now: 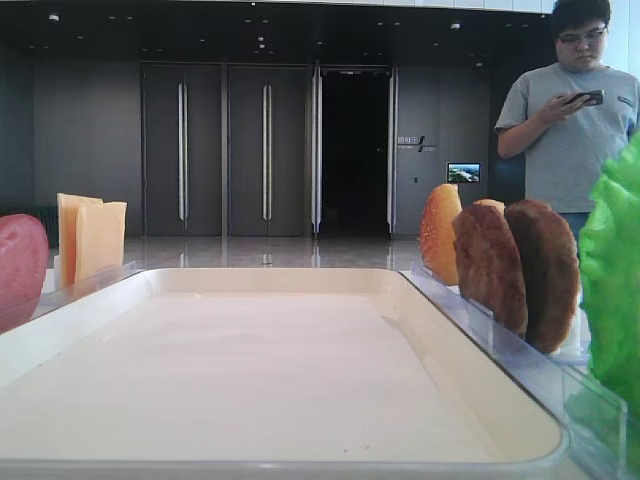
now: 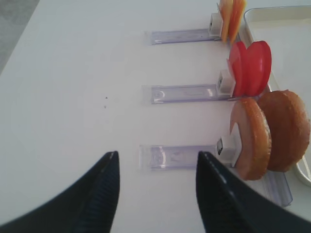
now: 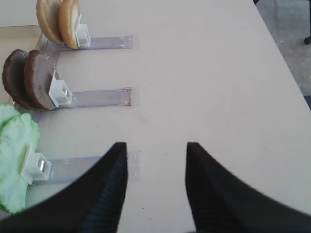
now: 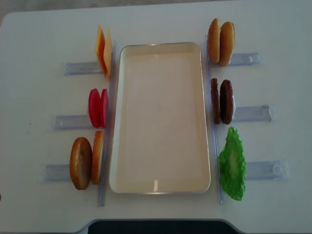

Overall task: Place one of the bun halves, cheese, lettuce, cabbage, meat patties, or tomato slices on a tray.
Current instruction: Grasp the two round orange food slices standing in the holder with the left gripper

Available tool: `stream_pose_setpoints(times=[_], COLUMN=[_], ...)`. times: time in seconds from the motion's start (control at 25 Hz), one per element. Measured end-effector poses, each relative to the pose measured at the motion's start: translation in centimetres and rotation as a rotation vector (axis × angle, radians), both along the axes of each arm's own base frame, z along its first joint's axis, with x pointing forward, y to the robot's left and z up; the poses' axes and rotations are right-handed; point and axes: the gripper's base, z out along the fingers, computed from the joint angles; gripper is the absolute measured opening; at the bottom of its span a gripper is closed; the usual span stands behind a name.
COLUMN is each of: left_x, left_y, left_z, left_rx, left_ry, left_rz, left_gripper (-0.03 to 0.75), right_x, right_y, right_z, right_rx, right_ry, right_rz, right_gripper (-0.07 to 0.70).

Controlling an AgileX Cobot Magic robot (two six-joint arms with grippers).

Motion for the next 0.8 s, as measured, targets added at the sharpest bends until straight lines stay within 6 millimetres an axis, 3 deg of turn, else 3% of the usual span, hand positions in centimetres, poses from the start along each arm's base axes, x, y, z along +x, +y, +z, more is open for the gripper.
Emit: stream_pose_setpoints(times=[0.4, 0.56, 0.8], left_x=[-0.1, 1.6, 6.6], left_y=[0.2, 0.1, -0.7], left_z=[1.4, 2.7, 4.2], left_rx=[-0.023, -0.051, -0.133], left_ry=[0.023, 0.102, 0.300], left_rz=[0.038, 0.060, 0.060], left_gripper=[0.391, 0.391, 0.391], right_x=[0.0, 0.0, 0.0], right_y=[0.0, 0.0, 0.0], right_z=[0.0, 0.0, 0.0], right_rx=[0.000, 0.000, 0.000], right_ry=[0.000, 0.000, 0.000], right_rz=[0.000, 0.000, 0.000], right_gripper=[0.307, 0.307, 0.307])
